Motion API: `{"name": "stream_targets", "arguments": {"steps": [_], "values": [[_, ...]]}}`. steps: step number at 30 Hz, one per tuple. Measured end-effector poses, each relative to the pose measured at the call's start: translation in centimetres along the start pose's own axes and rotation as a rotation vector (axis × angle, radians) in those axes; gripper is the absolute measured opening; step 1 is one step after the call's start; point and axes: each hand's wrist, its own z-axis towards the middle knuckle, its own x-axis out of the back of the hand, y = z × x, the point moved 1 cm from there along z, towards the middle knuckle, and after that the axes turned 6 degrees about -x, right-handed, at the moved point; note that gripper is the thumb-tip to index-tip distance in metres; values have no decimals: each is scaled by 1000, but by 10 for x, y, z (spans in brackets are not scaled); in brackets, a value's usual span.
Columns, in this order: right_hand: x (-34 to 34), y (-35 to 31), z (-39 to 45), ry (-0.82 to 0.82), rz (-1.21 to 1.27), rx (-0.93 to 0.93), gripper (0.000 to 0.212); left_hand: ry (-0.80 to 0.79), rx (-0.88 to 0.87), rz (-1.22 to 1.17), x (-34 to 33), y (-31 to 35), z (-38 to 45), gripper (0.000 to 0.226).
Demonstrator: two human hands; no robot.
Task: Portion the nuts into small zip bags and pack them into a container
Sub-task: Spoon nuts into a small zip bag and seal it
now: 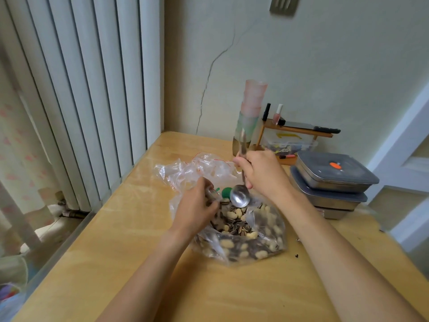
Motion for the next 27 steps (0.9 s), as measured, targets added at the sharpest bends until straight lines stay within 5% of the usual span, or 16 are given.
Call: {"name": "stream_targets", "arguments": {"steps": [11, 23, 27], "values": [[12, 20, -14, 97, -239, 125, 35, -128, -61, 134, -18, 1, -7, 37], [-3, 15, -13, -92, 120, -43, 37, -101, 13, 166, -6, -7, -2, 40], [-21, 26, -10, -108, 357, -260, 35, -83, 30, 133, -6, -9, -1, 38]]}}
